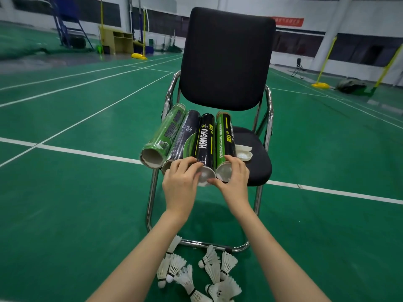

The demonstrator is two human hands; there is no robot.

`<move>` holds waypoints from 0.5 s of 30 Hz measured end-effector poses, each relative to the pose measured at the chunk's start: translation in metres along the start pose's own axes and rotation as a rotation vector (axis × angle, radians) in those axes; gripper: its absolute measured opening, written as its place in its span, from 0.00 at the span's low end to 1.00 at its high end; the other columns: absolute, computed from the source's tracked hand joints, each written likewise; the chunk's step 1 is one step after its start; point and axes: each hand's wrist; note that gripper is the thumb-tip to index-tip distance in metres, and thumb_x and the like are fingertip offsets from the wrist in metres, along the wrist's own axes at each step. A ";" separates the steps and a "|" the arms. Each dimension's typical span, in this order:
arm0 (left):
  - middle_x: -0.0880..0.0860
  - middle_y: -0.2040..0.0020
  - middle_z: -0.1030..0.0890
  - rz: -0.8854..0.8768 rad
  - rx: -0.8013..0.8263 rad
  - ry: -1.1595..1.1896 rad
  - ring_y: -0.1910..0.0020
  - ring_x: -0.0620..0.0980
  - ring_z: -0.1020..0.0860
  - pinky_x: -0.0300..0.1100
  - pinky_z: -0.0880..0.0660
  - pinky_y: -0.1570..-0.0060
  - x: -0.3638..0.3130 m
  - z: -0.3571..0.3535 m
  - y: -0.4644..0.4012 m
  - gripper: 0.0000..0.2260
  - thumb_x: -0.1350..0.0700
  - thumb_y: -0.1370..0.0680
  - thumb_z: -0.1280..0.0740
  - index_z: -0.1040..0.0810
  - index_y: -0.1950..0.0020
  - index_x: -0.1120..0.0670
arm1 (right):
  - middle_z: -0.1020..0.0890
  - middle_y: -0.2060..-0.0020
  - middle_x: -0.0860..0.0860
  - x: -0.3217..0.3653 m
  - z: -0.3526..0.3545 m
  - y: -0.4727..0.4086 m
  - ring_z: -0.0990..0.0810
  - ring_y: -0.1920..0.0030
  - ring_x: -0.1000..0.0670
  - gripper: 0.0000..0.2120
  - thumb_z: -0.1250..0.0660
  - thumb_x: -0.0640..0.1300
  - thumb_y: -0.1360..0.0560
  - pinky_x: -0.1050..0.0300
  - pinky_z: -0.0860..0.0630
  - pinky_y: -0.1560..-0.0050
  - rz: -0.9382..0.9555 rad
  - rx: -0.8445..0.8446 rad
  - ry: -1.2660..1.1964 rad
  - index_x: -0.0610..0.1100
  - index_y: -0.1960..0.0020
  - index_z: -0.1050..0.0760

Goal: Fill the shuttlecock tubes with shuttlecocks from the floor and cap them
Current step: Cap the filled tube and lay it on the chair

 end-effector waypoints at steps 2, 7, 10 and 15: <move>0.51 0.48 0.19 0.000 -0.003 -0.005 0.47 0.48 0.29 0.45 0.29 0.55 0.002 -0.001 0.003 0.13 0.60 0.32 0.24 0.17 0.48 0.53 | 0.33 0.39 0.53 -0.001 -0.002 -0.001 0.41 0.38 0.51 0.32 0.25 0.50 0.36 0.59 0.39 0.42 -0.006 -0.015 0.032 0.51 0.36 0.34; 0.54 0.42 0.21 -0.024 0.019 -0.088 0.39 0.52 0.31 0.50 0.38 0.39 0.013 -0.001 0.015 0.20 0.60 0.32 0.24 0.20 0.40 0.51 | 0.34 0.40 0.52 -0.004 -0.004 -0.004 0.41 0.39 0.50 0.32 0.25 0.51 0.37 0.56 0.37 0.43 -0.005 -0.026 0.084 0.51 0.36 0.34; 0.54 0.37 0.24 0.069 0.052 -0.103 0.35 0.54 0.34 0.59 0.38 0.34 0.024 -0.001 0.018 0.24 0.60 0.32 0.24 0.22 0.38 0.50 | 0.34 0.41 0.52 -0.006 -0.006 -0.006 0.41 0.40 0.49 0.32 0.25 0.51 0.37 0.53 0.34 0.44 -0.013 -0.034 0.111 0.51 0.37 0.33; 0.51 0.33 0.33 0.148 0.087 0.099 0.32 0.54 0.36 0.58 0.25 0.42 0.028 0.001 0.018 0.26 0.65 0.32 0.25 0.24 0.37 0.53 | 0.35 0.41 0.51 -0.006 -0.009 -0.008 0.42 0.41 0.48 0.31 0.25 0.51 0.36 0.48 0.31 0.45 -0.039 -0.041 0.157 0.51 0.37 0.33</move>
Point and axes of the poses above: each hand's wrist, its own y-axis away from the middle knuckle, its own z-axis out of the back of the hand, x = y × z
